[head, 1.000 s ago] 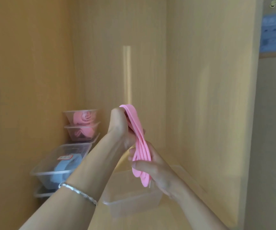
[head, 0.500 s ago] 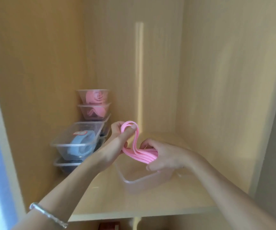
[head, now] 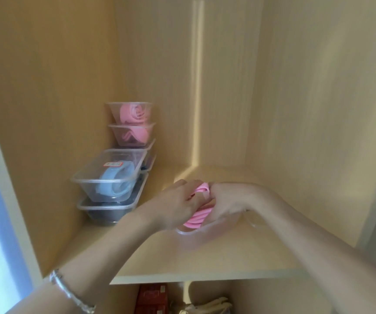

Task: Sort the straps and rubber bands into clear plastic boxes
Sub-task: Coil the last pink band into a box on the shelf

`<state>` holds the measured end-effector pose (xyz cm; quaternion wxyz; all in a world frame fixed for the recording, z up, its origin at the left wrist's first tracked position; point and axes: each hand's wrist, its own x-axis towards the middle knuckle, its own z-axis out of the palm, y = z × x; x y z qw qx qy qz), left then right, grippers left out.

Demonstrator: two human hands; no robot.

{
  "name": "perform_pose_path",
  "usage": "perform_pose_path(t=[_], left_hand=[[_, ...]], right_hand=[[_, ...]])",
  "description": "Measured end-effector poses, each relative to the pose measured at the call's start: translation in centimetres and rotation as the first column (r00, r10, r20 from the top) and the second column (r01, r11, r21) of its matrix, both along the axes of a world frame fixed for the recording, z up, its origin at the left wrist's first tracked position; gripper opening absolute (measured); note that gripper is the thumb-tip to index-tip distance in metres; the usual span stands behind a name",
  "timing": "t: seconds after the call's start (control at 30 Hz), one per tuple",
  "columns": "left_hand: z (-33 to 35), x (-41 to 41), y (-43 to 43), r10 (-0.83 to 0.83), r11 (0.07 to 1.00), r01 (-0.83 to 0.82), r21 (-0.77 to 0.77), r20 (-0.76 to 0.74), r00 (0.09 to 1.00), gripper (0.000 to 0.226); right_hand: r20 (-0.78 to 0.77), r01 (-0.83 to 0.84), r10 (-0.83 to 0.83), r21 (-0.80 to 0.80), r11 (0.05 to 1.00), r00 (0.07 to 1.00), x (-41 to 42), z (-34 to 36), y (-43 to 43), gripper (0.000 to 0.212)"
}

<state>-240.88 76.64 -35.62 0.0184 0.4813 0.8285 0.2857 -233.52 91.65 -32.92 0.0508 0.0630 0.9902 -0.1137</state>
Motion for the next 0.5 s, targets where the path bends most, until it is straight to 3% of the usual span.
perform_pose_path(t=[0.13, 0.2, 0.3, 0.4, 0.47, 0.5], left_hand=[[0.0, -0.3, -0.7, -0.040, 0.983, 0.037, -0.180, -0.010, 0.999, 0.048], [-0.1, -0.6, -0.4, -0.053, 0.956, 0.033, -0.292, -0.064, 0.997, 0.057], [0.3, -1.6, 0.0, 0.023, 0.935, -0.031, -0.353, -0.026, 0.999, 0.068], [0.8, -2.9, 1.0, 0.105, 0.921, -0.110, -0.373, -0.033, 0.994, 0.059], [1.2, -3.2, 2.1, 0.108, 0.893, -0.141, -0.428, -0.100, 0.989, 0.046], [1.2, -3.2, 2.8, 0.135, 0.893, -0.167, -0.418, -0.106, 0.985, 0.043]], right_hand=[[-0.156, 0.124, -0.102, 0.143, 0.982, 0.983, -0.6, -0.8, 0.2, 0.035], [-0.189, 0.156, -0.129, 0.139, 0.978, 0.974, -0.6, -0.9, 0.1, 0.036], [-0.149, 0.180, -0.167, 0.081, 0.980, 0.975, -0.8, -0.7, 0.7, 0.052], [-0.120, 0.153, -0.184, -0.226, 0.962, 0.976, -0.5, 0.0, 2.6, 0.031], [-0.092, 0.153, -0.227, -0.494, 0.856, 0.969, -0.1, 0.1, 3.3, 0.012], [-0.120, 0.136, -0.235, -0.538, 0.832, 0.964, -0.1, 0.0, 3.6, 0.010]])
